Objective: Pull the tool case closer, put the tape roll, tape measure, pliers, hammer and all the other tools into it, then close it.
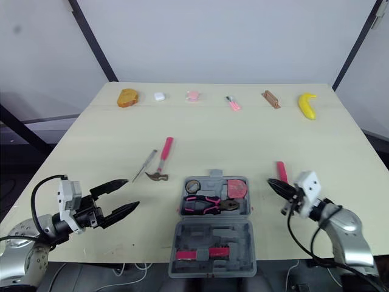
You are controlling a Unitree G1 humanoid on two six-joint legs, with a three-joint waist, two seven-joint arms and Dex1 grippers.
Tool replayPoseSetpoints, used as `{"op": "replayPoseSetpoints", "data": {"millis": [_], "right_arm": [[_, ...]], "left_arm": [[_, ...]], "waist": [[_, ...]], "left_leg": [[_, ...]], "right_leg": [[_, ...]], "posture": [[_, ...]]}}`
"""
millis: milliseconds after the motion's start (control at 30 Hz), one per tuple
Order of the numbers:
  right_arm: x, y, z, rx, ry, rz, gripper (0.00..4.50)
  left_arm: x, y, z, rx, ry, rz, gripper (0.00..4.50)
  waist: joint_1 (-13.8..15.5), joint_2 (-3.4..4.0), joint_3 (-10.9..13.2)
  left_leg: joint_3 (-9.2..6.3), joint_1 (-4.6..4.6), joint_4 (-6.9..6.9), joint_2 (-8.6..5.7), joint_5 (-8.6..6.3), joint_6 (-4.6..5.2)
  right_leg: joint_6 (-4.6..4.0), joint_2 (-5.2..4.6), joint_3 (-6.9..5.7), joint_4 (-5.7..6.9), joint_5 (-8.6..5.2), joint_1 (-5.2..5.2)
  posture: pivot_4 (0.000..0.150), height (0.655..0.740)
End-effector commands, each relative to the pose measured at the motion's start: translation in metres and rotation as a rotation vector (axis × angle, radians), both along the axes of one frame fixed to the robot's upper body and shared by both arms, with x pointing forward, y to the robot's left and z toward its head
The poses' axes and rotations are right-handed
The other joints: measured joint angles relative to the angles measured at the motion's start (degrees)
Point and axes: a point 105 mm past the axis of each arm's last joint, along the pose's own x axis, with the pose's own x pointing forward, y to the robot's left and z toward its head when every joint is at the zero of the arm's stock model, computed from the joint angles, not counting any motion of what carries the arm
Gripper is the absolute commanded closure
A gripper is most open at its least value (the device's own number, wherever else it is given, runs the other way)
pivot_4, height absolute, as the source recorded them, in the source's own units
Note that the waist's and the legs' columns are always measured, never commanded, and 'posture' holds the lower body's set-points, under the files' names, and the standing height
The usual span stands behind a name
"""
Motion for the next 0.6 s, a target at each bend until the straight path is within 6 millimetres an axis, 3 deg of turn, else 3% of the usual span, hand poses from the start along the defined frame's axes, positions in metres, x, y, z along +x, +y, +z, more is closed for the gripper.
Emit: {"op": "replayPoseSetpoints", "data": {"millis": [33, 100, 233, 333, 367, 600], "right_arm": [[-0.024, -0.038, 0.004, 0.016, -0.022, -0.119, 4.24], [-0.040, -0.055, 0.001, 0.037, -0.001, -0.180, 3.58], [-0.069, -0.080, -0.006, 0.048, 0.036, -0.271, 1.50], [-0.090, -0.097, -0.013, 0.063, 0.070, -0.332, 0.23], [-0.096, -0.102, -0.015, 0.059, 0.079, -0.348, 0.06], [-0.116, -0.120, -0.025, 0.059, 0.122, -0.413, 0.06]], "left_arm": [[-0.008, 0.030, -0.006, -0.029, -0.004, 0.167, 0.00], [-0.016, 0.041, -0.016, -0.034, 0.024, 0.223, 0.00], [-0.030, 0.056, -0.027, -0.018, 0.061, 0.283, 0.00], [-0.039, 0.067, -0.032, -0.027, 0.084, 0.332, 0.00], [-0.042, 0.070, -0.035, -0.022, 0.096, 0.341, 0.00], [-0.056, 0.088, -0.045, 0.001, 0.132, 0.378, 0.00]], "waist": [[0.02, 0.00, 0.00], [-0.03, 0.00, 0.00], [-0.29, -0.16, 0.10], [-0.12, -0.24, 0.11], [-0.06, -0.24, 0.11], [-0.02, -0.33, 0.14]], "left_leg": [[0.01, 0.02, 0.00, -0.01, 0.00, 0.00], [0.01, 0.03, -0.01, 0.00, 0.00, 0.00], [0.09, 0.09, 0.01, 0.01, 0.01, 0.00], [0.06, 0.32, 0.06, 0.03, 0.02, 0.00], [0.07, 0.45, 0.05, 0.07, 0.02, 0.00], [0.16, 0.81, 0.03, 0.14, 0.01, 0.00]], "right_leg": [[0.00, 0.00, 0.01, 0.01, 0.00, 0.00], [0.00, 0.03, 0.02, 0.00, -0.01, 0.01], [0.01, 0.03, 0.10, 0.00, -0.01, 0.02], [-0.01, 0.03, 0.09, 0.00, -0.02, 0.24], [-0.01, 0.02, 0.09, -0.03, -0.04, 0.38], [-0.20, -0.01, 0.15, -0.05, -0.15, 0.68]], "posture": [[0.150, 0.7400], [0.150, 0.7400], [0.150, 0.7400], [0.150, 0.7400], [0.150, 0.7400], [0.150, 0.7400]]}}
